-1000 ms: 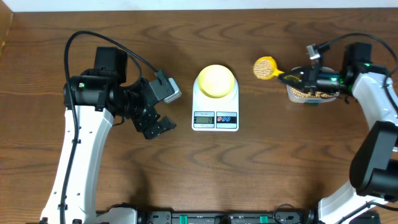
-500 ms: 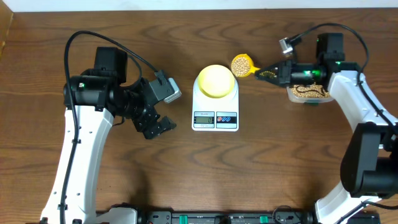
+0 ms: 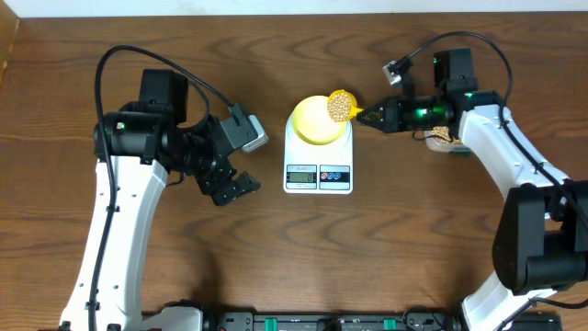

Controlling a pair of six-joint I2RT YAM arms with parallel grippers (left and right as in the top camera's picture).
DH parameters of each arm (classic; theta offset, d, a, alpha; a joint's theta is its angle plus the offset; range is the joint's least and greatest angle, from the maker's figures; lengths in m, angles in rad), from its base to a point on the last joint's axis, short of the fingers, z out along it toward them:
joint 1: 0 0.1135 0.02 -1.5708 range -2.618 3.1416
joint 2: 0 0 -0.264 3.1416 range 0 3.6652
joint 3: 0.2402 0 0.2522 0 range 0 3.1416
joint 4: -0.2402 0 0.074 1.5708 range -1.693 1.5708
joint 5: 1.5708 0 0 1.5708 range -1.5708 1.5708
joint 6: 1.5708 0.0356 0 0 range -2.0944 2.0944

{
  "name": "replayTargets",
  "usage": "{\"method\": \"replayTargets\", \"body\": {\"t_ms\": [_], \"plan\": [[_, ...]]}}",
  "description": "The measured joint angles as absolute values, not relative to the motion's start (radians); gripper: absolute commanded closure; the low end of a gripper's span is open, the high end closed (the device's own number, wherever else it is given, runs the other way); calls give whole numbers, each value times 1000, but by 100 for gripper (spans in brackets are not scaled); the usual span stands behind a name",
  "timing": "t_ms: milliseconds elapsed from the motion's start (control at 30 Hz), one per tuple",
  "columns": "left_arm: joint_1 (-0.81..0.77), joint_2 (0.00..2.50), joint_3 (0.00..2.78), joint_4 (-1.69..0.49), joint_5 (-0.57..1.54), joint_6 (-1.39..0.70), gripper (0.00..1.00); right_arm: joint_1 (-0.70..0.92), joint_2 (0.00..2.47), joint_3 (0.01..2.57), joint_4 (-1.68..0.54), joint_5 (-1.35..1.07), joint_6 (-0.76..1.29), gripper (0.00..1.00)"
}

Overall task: Scoop item into bowl and weigh 50g on scale
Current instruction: 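Lift the filled scoop and carry it left over the yellow bowl, then tilt the scoop with the right gripper to pour soybeans into the bowl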

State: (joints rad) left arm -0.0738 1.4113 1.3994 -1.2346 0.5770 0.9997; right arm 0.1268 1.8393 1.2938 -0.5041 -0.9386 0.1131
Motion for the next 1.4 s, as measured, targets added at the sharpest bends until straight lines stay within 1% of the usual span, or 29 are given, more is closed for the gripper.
{"method": "replayTargets", "body": {"t_ms": [500,733,1033,1400], "plan": [[-74,1411,1399,-1235,577,1000,5,234,1839,1294,-464,-832,-61,99],[-74,1411,1399,-1235,577,1000,5,245,1839,1294,-459,-810,-116,99],[-74,1411,1399,-1235,577,1000,5,245,1839,1294,-451,-754,-137,99],[-74,1411,1399,-1235,577,1000,5,268,1791,1294,-450,-599,-212,99]]}}
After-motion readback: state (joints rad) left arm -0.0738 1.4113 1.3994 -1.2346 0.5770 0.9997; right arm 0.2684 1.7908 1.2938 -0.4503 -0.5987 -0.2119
